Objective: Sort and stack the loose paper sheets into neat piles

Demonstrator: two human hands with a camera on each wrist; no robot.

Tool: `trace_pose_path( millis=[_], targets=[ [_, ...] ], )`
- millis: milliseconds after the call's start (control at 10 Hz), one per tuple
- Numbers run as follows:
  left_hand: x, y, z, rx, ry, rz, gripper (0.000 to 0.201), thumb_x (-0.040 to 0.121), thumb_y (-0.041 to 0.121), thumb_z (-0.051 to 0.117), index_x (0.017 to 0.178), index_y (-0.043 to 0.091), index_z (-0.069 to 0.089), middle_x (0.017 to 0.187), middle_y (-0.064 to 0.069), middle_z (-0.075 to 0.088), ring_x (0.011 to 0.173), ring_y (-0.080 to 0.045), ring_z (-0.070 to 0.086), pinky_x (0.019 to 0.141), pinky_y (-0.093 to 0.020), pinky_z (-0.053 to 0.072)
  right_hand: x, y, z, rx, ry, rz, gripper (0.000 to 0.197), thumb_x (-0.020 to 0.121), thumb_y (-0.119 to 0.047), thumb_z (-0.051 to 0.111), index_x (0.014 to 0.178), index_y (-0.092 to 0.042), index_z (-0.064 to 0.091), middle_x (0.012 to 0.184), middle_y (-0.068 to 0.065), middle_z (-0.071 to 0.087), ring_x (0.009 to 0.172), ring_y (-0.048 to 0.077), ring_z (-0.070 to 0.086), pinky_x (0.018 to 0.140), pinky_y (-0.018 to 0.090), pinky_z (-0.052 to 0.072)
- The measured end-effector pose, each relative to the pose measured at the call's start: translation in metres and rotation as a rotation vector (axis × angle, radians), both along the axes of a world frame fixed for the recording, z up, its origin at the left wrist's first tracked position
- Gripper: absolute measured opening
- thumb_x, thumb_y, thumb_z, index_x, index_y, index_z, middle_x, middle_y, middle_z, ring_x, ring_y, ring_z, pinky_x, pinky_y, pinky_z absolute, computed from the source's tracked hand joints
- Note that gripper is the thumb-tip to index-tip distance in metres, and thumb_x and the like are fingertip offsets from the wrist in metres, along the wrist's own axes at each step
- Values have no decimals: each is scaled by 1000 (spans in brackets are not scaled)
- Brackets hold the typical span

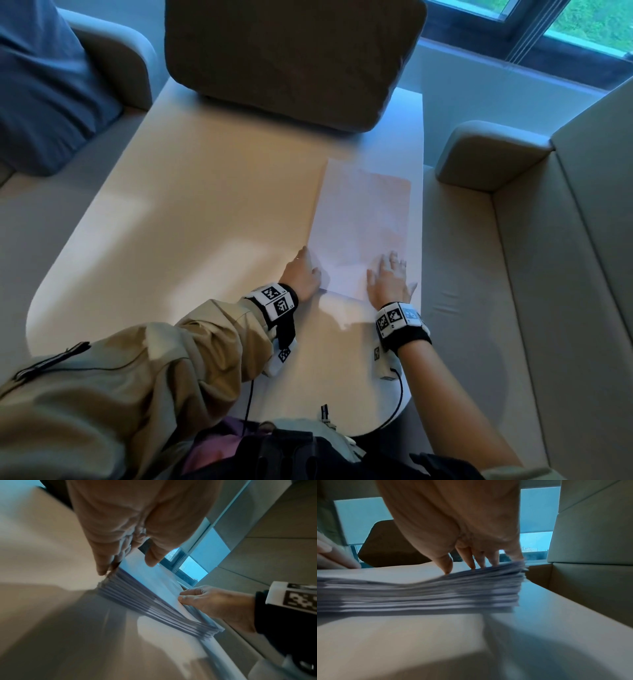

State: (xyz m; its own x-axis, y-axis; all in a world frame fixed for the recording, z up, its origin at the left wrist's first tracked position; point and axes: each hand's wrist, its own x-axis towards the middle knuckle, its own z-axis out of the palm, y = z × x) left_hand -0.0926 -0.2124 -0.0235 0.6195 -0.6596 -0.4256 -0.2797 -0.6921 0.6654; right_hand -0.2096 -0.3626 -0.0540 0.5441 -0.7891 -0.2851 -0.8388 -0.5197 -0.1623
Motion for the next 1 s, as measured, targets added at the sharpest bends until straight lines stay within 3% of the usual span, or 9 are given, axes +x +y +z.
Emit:
trace_pose_path(
  millis=[100, 200, 400, 700, 800, 900, 1000],
  targets=[
    [3, -1, -3, 70, -190, -203, 60, 95, 16, 40, 148, 5, 13, 157, -18, -4, 145, -34, 3, 116, -43, 19, 7, 2, 5, -94, -9, 24, 52, 97, -32, 43, 146, -17, 31, 158, 2, 19, 146, 24, 16, 109, 65, 13],
    [5, -5, -8, 201, -410, -459, 65, 97, 28, 40, 150, 11, 7, 157, -11, -15, 145, -31, -12, 118, -48, 11, 20, 8, 10, -47, -93, 121, 56, 98, -34, 42, 149, -20, 23, 160, 1, 10, 147, 21, 9, 113, 60, 10],
    [9, -2, -26, 313, -452, -610, 61, 102, 32, 21, 149, 7, -7, 156, -12, -19, 145, -28, -14, 118, -44, 0, 24, 27, -9, 24, 40, 234, 63, 100, -46, 13, 151, -18, -11, 157, 1, -23, 145, 20, -17, 114, 53, -7],
    [3, -7, -36, 343, -438, -592, 63, 101, 33, 20, 148, 4, -9, 155, -14, -21, 144, -28, -14, 117, -39, 1, 27, 26, -14, 49, 139, 237, 63, 98, -50, 6, 148, -19, -19, 153, -1, -32, 143, 18, -24, 113, 51, -13],
    [9, -6, -31, 339, -426, -615, 65, 99, 36, 25, 149, 5, -2, 156, -13, -15, 145, -27, -9, 120, -41, 6, 26, 23, -7, 64, 156, 230, 64, 99, -50, 12, 151, -20, -12, 156, -1, -24, 145, 19, -18, 115, 52, -7],
    [25, -6, -11, 310, -406, -641, 61, 99, 36, 35, 148, 5, 16, 158, -12, 4, 145, -25, 7, 117, -40, 19, 33, 19, 9, 48, 129, 220, 65, 97, -49, 30, 151, -18, 10, 160, 2, 2, 147, 23, 7, 114, 53, 16],
    [50, -3, 10, 289, -441, -644, 55, 99, 37, 36, 142, 5, 30, 154, -12, 21, 142, -23, 21, 112, -39, 29, 44, 11, 30, 36, 39, 234, 62, 96, -45, 40, 148, -17, 21, 155, 5, 22, 141, 24, 26, 108, 47, 32]
  ],
)
